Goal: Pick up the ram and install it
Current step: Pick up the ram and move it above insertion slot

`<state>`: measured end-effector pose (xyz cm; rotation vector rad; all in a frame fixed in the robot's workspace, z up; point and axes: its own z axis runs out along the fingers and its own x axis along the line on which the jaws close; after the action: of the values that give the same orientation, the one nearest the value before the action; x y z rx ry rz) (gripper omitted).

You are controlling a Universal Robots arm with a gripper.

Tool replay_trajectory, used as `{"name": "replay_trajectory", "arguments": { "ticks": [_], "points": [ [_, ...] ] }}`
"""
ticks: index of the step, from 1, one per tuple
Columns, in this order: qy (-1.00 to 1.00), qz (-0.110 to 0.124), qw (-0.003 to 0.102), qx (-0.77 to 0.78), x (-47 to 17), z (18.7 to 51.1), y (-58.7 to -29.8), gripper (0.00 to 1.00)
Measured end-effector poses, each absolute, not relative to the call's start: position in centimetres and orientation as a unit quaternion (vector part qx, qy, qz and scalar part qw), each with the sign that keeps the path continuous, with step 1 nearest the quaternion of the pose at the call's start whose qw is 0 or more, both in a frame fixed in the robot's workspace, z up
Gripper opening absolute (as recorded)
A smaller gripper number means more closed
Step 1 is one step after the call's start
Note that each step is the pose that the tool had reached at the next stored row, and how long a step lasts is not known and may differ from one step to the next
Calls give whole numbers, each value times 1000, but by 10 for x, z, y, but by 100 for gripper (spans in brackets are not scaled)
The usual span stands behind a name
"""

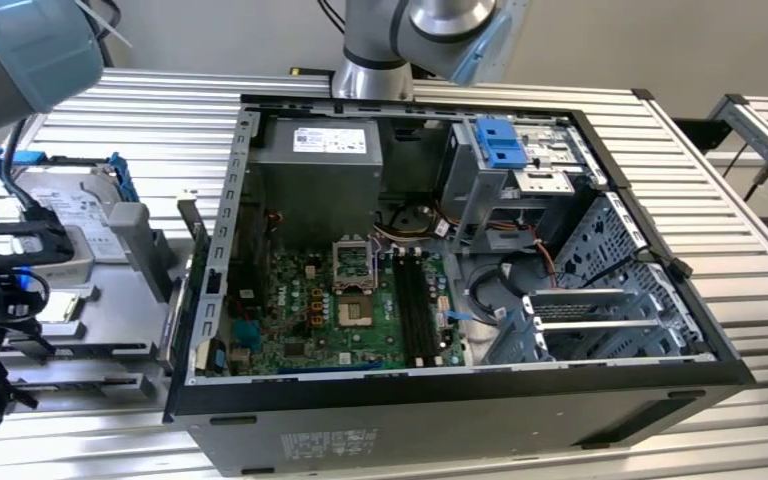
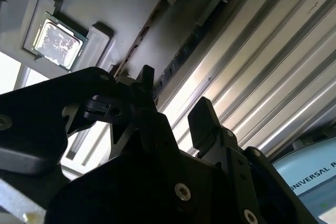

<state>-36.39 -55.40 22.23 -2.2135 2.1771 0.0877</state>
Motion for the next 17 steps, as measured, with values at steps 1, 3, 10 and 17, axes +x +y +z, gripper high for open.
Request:
{"name": "replay_trajectory", "arguments": {
  "ticks": [1, 3, 10, 17],
  "points": [
    [701, 28, 18, -713, -364, 221, -554, 100],
    [701, 28, 18, -712, -364, 217, -554, 100],
    [702, 28, 18, -711, -365, 204, -554, 100],
    [707, 28, 18, -707, -365, 195, -547, 100]
  ]
}}
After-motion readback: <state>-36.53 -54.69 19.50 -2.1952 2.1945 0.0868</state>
